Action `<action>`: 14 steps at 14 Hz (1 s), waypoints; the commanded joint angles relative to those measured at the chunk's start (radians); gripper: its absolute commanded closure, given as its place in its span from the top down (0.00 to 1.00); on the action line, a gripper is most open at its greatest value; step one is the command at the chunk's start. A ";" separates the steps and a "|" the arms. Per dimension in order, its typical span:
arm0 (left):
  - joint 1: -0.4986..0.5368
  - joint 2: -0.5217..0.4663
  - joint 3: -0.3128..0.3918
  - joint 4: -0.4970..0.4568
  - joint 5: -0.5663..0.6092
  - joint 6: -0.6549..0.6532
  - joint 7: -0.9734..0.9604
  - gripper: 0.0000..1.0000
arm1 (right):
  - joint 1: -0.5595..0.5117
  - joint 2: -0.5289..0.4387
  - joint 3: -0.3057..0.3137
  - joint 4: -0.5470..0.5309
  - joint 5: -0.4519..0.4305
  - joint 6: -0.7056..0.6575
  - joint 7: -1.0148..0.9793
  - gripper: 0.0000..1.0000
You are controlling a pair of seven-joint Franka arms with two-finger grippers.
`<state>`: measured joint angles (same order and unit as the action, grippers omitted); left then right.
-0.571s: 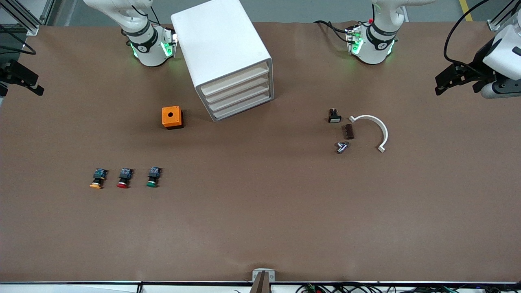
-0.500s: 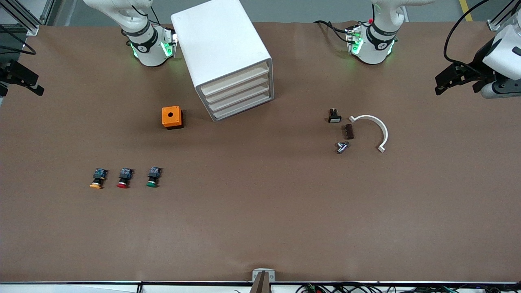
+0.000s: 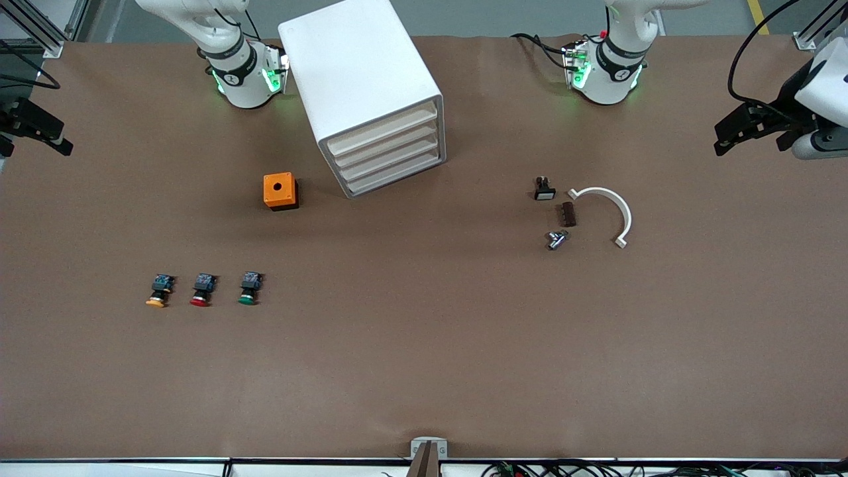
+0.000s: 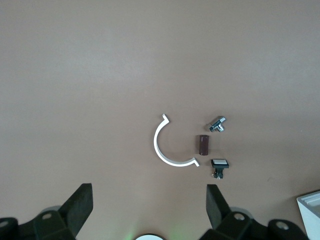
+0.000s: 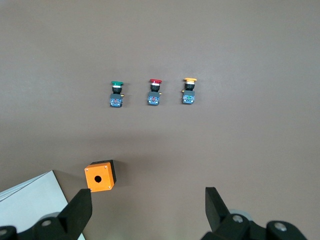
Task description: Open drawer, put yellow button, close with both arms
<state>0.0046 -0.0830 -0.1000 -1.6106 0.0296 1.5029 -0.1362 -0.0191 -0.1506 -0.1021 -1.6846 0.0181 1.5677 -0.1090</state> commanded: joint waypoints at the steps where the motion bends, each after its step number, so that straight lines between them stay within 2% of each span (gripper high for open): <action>1: 0.002 0.074 -0.006 0.049 0.018 -0.030 0.001 1.00 | -0.024 -0.029 0.018 -0.023 0.005 -0.002 0.002 1.00; 5: -0.015 0.184 -0.021 0.049 -0.003 -0.020 -0.052 1.00 | -0.022 -0.029 0.018 -0.023 0.006 -0.002 0.009 1.00; 9: -0.107 0.346 -0.035 0.133 -0.013 -0.018 -0.340 1.00 | -0.019 -0.035 0.019 -0.033 0.006 0.001 0.026 1.00; 12: -0.181 0.422 -0.037 0.138 -0.040 -0.018 -0.526 1.00 | -0.021 -0.038 0.019 -0.035 0.006 0.003 0.026 1.00; 14: -0.221 0.460 -0.037 0.141 -0.103 -0.018 -0.629 1.00 | -0.021 -0.038 0.019 -0.035 0.006 0.006 0.026 1.00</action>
<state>-0.1896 0.3358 -0.1394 -1.5118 -0.0280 1.5063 -0.6833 -0.0191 -0.1585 -0.0995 -1.6932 0.0181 1.5670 -0.0928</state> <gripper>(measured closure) 0.000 0.000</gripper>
